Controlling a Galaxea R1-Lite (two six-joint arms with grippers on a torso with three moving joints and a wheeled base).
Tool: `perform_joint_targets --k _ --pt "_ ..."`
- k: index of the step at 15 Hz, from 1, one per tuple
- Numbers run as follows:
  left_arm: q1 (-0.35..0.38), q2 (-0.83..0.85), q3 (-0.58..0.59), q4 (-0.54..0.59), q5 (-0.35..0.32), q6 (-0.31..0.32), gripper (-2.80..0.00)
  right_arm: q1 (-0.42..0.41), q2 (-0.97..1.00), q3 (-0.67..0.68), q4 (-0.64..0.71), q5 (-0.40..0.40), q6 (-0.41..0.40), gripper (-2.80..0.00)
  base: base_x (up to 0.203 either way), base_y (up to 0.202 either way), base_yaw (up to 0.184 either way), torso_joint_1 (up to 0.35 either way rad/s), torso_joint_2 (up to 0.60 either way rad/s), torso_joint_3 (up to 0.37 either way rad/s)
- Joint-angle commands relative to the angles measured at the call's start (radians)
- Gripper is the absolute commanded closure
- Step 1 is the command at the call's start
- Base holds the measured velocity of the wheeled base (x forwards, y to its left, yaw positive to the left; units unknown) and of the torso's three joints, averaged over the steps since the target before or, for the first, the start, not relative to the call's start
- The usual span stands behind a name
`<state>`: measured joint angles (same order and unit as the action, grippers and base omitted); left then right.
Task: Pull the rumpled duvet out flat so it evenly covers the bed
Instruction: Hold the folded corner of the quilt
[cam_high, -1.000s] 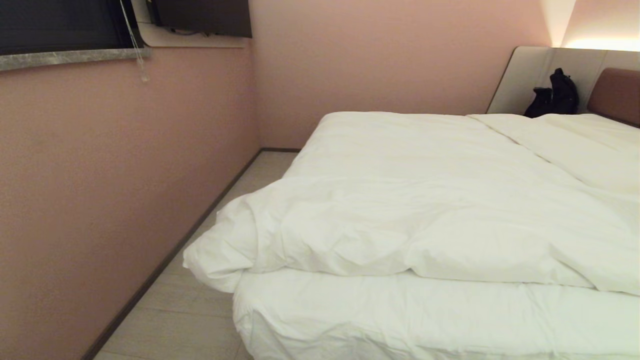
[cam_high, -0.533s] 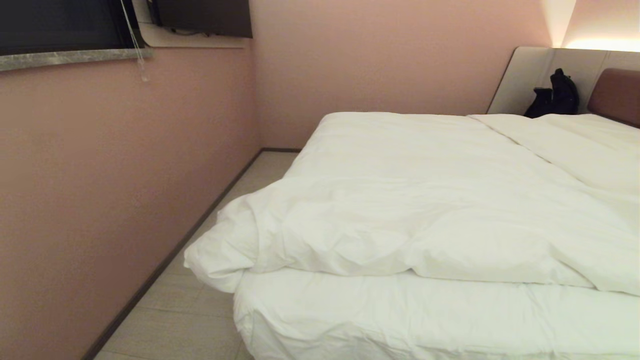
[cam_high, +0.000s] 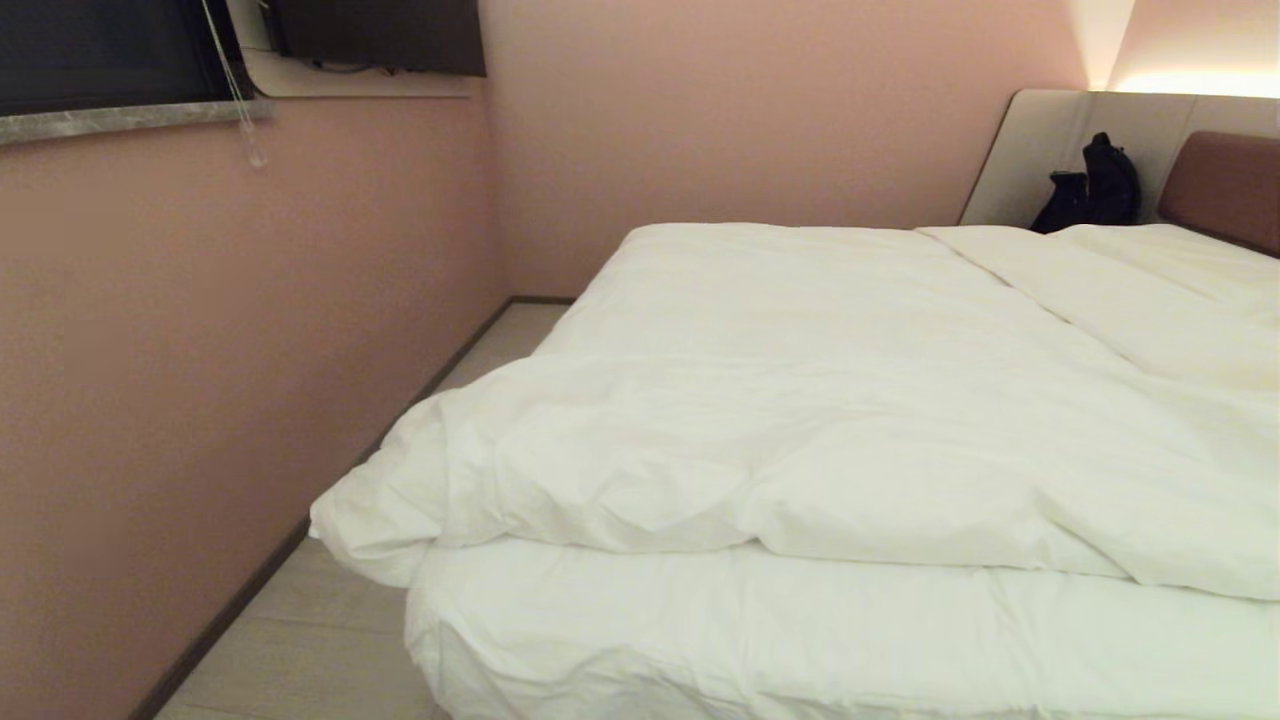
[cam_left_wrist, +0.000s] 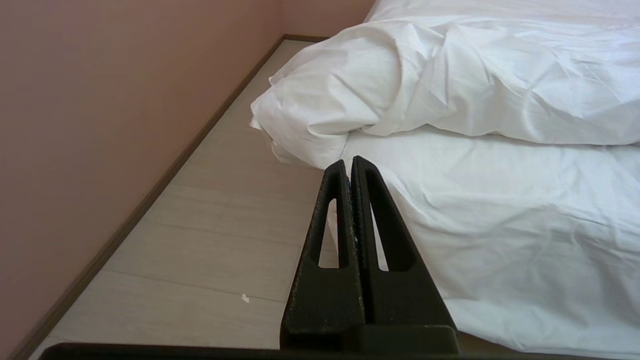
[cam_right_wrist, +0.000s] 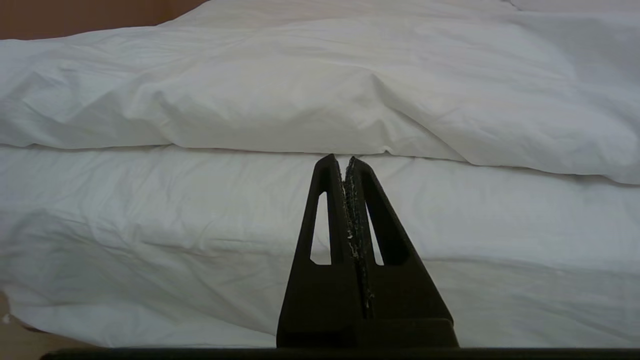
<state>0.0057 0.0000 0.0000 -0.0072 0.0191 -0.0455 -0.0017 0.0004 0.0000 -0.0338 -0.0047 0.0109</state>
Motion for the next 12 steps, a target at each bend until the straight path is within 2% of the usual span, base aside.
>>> perform_joint_targets --k 1,12 --pt "0.000 0.000 0.000 0.000 0.001 0.000 0.00 0.000 0.000 0.000 -0.002 0.000 0.000 0.00 0.000 0.000 0.000 0.000 0.00 0.000" --pt "0.000 0.000 0.000 0.003 -0.001 0.004 0.00 0.000 0.000 0.000 -0.002 0.000 0.000 0.00 0.000 0.000 0.000 0.000 0.00 0.000"
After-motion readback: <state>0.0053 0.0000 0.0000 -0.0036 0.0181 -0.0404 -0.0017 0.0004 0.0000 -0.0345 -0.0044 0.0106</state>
